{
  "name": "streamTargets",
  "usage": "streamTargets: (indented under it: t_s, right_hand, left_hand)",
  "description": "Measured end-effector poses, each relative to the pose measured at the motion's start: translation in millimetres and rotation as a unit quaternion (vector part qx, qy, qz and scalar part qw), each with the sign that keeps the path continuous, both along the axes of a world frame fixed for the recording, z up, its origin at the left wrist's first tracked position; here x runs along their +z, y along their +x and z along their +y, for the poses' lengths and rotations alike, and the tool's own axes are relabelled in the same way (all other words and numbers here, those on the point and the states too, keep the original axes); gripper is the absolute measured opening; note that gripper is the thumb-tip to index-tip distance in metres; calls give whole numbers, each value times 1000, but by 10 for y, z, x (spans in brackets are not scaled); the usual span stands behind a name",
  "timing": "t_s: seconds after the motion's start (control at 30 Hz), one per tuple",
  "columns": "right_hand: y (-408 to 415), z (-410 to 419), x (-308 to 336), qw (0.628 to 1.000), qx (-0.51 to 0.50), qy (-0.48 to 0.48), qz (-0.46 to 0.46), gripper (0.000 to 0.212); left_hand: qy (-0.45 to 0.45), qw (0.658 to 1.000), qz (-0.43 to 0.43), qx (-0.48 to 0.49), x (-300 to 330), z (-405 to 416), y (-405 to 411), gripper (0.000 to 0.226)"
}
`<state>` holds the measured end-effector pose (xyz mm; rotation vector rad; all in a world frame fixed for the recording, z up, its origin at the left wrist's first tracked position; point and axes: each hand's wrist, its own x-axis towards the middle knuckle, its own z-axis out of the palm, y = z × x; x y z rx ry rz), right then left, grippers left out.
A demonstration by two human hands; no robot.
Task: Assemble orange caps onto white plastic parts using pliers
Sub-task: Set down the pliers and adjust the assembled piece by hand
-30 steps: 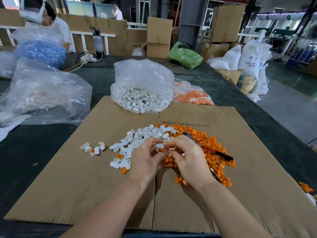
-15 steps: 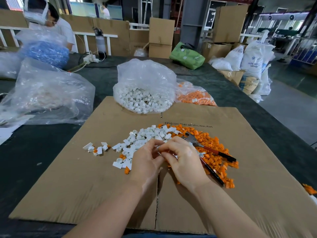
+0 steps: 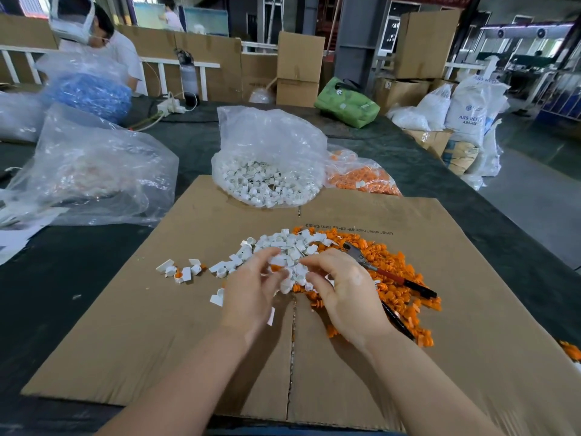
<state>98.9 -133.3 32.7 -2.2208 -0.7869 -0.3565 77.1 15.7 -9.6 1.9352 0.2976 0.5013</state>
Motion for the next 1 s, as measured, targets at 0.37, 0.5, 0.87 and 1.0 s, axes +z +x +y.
streamTargets:
  t_s: [0.37, 0.5, 0.87, 1.0]
  right_hand:
    - [61, -44, -137, 998, -37, -52, 17, 14]
    - [89, -51, -161, 996, -48, -71, 18, 15]
    - [111, -60, -217, 974, -9, -227, -5, 21]
    - [106, -36, -241, 959, -7, -281, -29, 19]
  left_hand:
    - [292, 921, 192, 174, -57, 813, 50, 46]
    - [322, 907, 223, 155, -105, 782, 66, 54]
    - [215, 972, 76, -64, 228, 345, -51, 14]
    - [314, 924, 170, -138, 260, 267, -52, 33]
